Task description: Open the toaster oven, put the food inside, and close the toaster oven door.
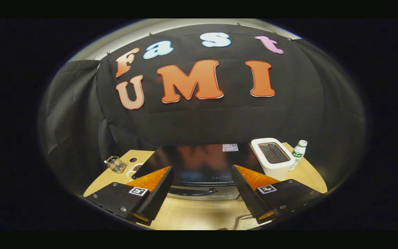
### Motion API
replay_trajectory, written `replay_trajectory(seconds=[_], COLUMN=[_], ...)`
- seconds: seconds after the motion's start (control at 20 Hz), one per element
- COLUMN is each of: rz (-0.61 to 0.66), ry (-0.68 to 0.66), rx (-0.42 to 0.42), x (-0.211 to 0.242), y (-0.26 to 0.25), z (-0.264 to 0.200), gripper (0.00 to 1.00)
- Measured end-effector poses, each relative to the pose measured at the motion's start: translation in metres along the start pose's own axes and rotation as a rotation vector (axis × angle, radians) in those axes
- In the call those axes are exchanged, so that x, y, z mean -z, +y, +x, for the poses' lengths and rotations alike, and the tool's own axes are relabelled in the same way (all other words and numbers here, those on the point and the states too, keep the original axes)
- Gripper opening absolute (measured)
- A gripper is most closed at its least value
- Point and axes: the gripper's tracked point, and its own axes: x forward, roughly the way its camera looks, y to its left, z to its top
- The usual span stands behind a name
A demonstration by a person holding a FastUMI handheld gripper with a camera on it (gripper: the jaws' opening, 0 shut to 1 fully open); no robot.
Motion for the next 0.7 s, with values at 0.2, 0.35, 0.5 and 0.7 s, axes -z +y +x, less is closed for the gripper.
replay_trajectory(seconds=[0.2, 0.35, 0.5, 0.7], rz=[-0.040, -0.033, -0.010, -0.003], ry=[0.034, 0.068, 0.115, 0.043], rx=[0.051, 0.070, 0.064, 0.074], x=[0.022, 0.039, 0.059, 0.055], y=[0.004, 0.010, 0.017, 0.018], z=[0.009, 0.015, 0.015, 0.017], gripper=[0.99, 0.99, 0.99, 0.99])
